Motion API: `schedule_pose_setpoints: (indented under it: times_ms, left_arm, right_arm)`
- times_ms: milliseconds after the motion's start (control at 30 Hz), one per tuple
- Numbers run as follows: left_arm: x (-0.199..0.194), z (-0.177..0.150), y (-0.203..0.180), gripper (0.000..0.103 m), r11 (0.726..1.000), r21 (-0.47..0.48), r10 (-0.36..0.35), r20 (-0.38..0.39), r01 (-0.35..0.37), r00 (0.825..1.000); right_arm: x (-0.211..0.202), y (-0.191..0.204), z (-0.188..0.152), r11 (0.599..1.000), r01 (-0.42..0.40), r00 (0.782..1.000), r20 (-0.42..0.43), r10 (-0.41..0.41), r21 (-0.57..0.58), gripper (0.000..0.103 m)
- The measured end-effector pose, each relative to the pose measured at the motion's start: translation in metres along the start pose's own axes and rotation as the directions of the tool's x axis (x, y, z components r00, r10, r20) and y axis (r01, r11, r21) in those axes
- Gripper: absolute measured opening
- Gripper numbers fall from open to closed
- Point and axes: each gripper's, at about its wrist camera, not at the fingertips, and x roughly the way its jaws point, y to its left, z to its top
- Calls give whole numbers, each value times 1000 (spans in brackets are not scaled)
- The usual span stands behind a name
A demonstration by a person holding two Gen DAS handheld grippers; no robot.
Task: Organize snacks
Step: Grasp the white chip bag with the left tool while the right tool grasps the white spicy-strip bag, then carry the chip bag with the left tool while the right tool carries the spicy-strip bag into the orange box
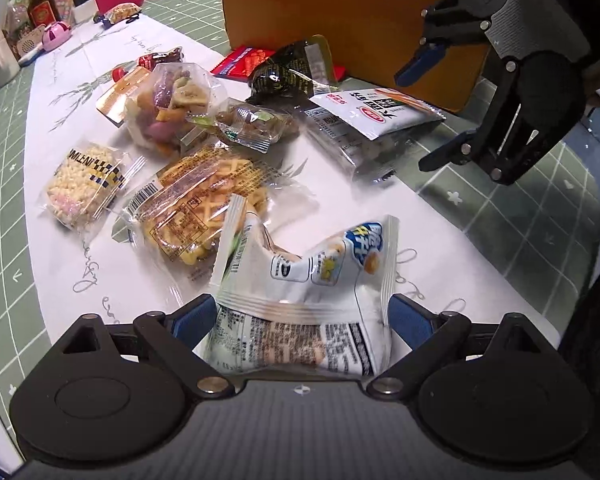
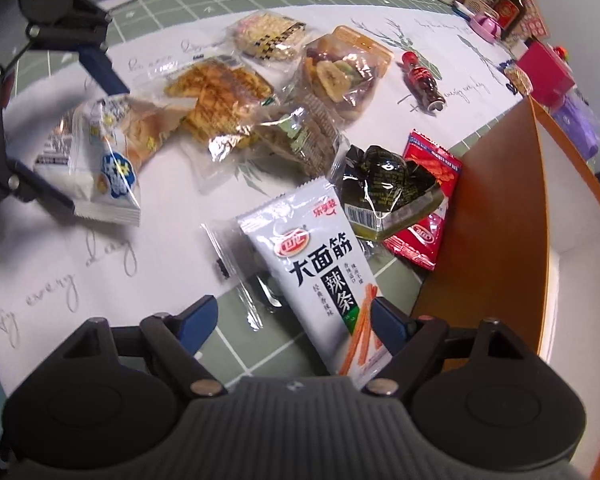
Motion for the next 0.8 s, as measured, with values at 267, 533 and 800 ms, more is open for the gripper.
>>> schedule_pose_setpoints:
  times_ms: [267, 533, 800]
  left_arm:
    - [10, 3, -8, 103, 999, 43, 8, -4, -8, 1000]
    - [19, -2, -20, 103, 995, 94, 48, -23, -45, 999]
    - [23, 0, -10, 103, 1000, -21, 3, -39, -3, 999]
  right_arm:
    - [4, 6, 2, 998, -4, 1000, -19, 3, -60, 54]
    - [-14, -1, -2, 996, 29, 1000, 4, -29, -80, 49]
    - [10, 19, -8, 970, 124, 990, -40, -135, -209, 33]
